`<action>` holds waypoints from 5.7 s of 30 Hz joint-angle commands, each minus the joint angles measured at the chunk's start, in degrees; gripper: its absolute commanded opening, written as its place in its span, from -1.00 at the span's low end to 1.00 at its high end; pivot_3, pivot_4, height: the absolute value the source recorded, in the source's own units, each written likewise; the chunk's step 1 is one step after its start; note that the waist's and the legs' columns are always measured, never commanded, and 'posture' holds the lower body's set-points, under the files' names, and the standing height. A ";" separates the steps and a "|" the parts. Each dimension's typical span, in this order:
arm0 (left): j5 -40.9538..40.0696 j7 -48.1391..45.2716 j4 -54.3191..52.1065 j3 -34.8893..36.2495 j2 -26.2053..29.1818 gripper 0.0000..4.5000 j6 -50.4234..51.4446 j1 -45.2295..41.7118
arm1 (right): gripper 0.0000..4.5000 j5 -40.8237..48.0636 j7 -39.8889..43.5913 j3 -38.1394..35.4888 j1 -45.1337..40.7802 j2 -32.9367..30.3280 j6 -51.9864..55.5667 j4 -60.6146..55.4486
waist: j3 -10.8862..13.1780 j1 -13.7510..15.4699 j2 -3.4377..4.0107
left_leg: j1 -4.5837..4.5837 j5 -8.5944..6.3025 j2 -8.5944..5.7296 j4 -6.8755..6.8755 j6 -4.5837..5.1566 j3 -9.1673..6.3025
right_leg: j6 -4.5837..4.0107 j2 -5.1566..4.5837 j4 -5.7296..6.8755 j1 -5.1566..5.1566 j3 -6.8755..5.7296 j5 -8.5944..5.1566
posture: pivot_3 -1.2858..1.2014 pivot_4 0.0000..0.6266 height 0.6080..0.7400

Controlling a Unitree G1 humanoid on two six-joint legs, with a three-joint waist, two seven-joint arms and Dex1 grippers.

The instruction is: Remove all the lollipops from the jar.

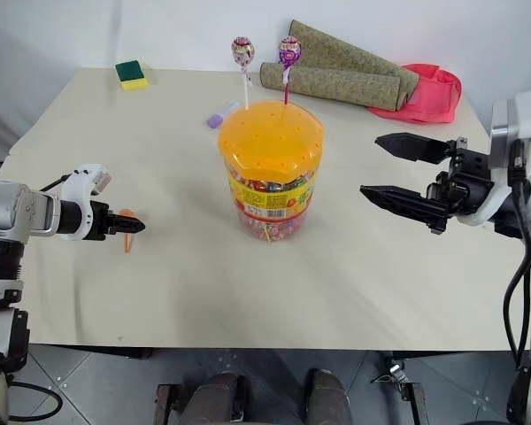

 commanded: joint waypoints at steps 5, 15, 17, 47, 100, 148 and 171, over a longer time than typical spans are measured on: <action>-2.80 -1.26 -7.11 4.14 3.63 0.99 0.67 -6.52 | 1.00 -0.48 0.47 -3.99 -1.28 -2.94 -0.45 -0.55 | 0.03 -0.11 -0.02 | -0.02 0.00 0.03 -0.03 -0.01 0.02 | 0.00 0.02 -0.01 -0.04 0.02 0.00 | 0.03 -0.52 1.00; -8.58 -19.44 -4.13 9.16 -5.93 0.99 -41.75 -11.47 | 1.00 -0.74 -0.31 -4.72 -2.86 -3.22 -0.61 -0.64 | 0.02 0.11 0.00 | -0.08 0.00 -0.01 0.06 0.00 0.00 | 0.01 -0.02 -0.04 -0.01 -0.06 0.01 | 0.03 -0.52 1.00; -9.03 -25.31 0.50 7.78 -8.02 0.99 -47.00 -13.40 | 1.00 -0.61 -0.38 -4.90 -2.90 -3.31 -0.46 -0.93 | 0.02 0.06 0.00 | -0.10 0.00 -0.02 0.10 0.00 0.02 | 0.01 -0.02 -0.04 -0.01 -0.06 0.01 | 0.03 -0.52 1.00; -2.49 -38.08 46.35 9.74 -27.13 -0.51 -75.67 -37.80 | 1.00 4.17 -9.86 -16.41 6.86 -3.70 3.73 -9.63 | 0.03 0.03 -0.02 | -0.19 -0.05 -0.04 0.15 0.09 0.01 | 0.07 -0.01 -0.09 -0.02 -0.13 0.04 | 0.03 -0.52 1.00; 3.95 2.09 -2.74 15.22 -3.26 -0.99 -12.11 -1.10 | 1.00 -4.98 4.71 -7.65 1.48 -6.97 -1.36 6.28 | 0.03 0.03 -0.01 | -0.13 -0.04 0.01 0.13 0.07 -0.05 | 0.08 0.00 -0.08 0.01 -0.09 0.04 | 0.03 -0.52 1.00; -5.98 -6.01 -11.42 10.52 1.28 0.98 -18.63 -5.02 | 1.00 -7.22 3.93 -7.03 -3.15 -8.33 -0.71 7.67 | 0.03 -0.01 -0.01 | -0.12 -0.05 0.01 0.13 0.07 0.01 | 0.07 0.00 -0.08 0.01 -0.05 0.04 | 0.03 -0.52 1.00; -22.10 -48.16 1.94 19.24 -2.44 0.98 -54.80 0.35 | 1.00 -17.94 -3.09 18.22 -35.58 13.61 2.38 21.99 | 0.04 -1.72 0.03 | -0.15 -0.05 0.02 0.12 0.07 0.04 | 0.07 0.00 -0.06 -0.06 -0.08 0.04 | 0.03 -0.52 1.00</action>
